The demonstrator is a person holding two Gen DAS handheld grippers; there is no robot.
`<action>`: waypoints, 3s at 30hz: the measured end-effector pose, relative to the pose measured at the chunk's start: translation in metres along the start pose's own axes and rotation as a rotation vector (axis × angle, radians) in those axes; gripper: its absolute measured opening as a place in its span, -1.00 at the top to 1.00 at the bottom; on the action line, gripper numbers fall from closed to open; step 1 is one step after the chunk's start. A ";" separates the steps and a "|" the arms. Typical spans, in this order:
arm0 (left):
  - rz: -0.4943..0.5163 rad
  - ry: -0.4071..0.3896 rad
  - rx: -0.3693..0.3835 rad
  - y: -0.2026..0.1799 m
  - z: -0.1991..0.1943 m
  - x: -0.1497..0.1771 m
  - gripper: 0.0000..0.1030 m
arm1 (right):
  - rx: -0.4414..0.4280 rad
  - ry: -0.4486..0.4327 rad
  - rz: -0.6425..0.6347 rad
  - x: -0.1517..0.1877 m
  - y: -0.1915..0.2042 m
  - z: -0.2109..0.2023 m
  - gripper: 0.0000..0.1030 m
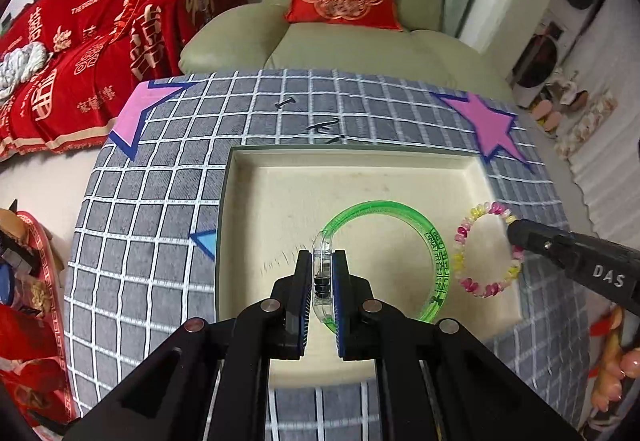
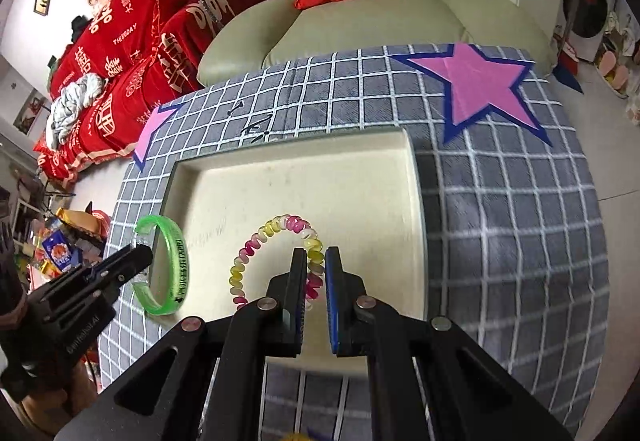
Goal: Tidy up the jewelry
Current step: 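Carry both bracelets into the white tray and open both tools to release them, then move both tools back toward the jewelry on the star mat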
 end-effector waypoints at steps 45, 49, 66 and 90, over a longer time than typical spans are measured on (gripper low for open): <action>0.047 -0.008 -0.179 -0.007 0.031 -0.013 -1.00 | -0.046 0.017 0.073 -0.015 -0.022 0.025 -0.43; 0.071 -0.005 -0.161 -0.009 0.013 0.006 -1.00 | -0.071 0.015 0.094 0.001 -0.019 0.011 -0.58; 0.092 0.129 -0.160 0.038 -0.035 0.144 -1.00 | -0.047 0.077 0.177 0.121 -0.022 -0.035 -0.63; 0.236 0.262 -0.094 0.031 -0.011 0.212 -0.86 | 0.089 0.254 0.242 0.263 -0.049 -0.021 -0.61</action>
Point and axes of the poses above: each gripper's, at about its wrist camera, not at the fingertips, and z roughly the way its jaws point, y to its left, x to its underside, the point moved 5 cm from there along z, roughly the way its jaws point, and after that the axes turned 6 degrees about y, right-handed, at the moved point
